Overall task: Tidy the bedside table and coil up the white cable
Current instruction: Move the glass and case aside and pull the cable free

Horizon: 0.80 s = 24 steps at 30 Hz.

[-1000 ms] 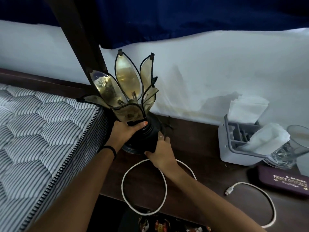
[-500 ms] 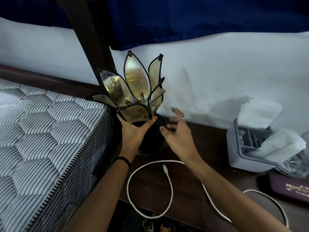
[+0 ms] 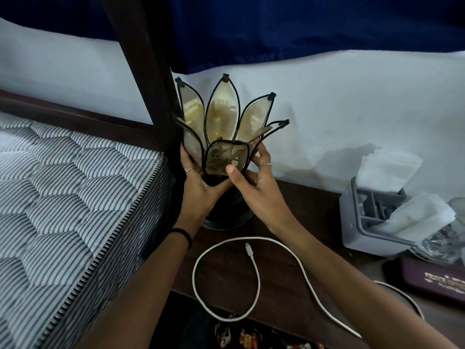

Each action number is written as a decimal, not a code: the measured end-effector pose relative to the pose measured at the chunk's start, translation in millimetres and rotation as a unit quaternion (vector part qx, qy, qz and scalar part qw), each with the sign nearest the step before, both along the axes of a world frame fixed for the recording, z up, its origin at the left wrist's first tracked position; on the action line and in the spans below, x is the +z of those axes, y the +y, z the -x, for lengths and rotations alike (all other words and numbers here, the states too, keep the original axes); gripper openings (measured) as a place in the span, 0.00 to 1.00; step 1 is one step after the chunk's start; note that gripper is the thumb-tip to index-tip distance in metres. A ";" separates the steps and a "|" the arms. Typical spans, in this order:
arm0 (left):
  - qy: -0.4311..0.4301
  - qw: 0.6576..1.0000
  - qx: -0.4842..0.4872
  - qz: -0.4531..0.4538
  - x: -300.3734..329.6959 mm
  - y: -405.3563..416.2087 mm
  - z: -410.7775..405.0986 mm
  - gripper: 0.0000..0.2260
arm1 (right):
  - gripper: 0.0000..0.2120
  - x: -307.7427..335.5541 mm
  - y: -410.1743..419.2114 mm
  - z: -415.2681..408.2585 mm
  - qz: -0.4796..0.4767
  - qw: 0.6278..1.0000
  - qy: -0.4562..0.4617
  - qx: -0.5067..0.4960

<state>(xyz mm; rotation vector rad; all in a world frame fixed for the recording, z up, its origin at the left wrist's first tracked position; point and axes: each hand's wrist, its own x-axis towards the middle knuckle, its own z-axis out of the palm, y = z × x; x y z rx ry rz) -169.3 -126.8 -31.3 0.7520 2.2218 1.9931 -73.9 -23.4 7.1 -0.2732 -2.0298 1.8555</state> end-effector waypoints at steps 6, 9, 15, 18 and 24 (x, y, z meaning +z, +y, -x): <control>-0.020 1.000 0.011 -0.001 -1.5 -1.5 0.5 0.54 | 0.33 -1.5 -2.2 2.1 -0.010 1.000 -0.006 -0.010; -0.021 1.000 0.014 0.009 -5.5 -4.1 1.3 0.52 | 0.34 -0.5 0.0 -0.9 -0.019 0.999 -0.030 -0.001; -0.059 0.998 0.013 0.033 0.6 -7.9 -8.4 0.54 | 0.31 -3.1 11.6 -40.3 -0.101 0.990 -0.097 -0.025; -0.091 0.995 0.002 0.040 3.2 -14.2 -15.3 0.55 | 0.17 -17.6 8.3 -73.9 -0.239 0.954 -0.180 -0.026; -0.133 0.988 -0.018 0.074 5.6 -39.2 -54.8 0.55 | 0.23 -50.5 -38.9 -115.2 -0.313 0.815 -0.488 0.015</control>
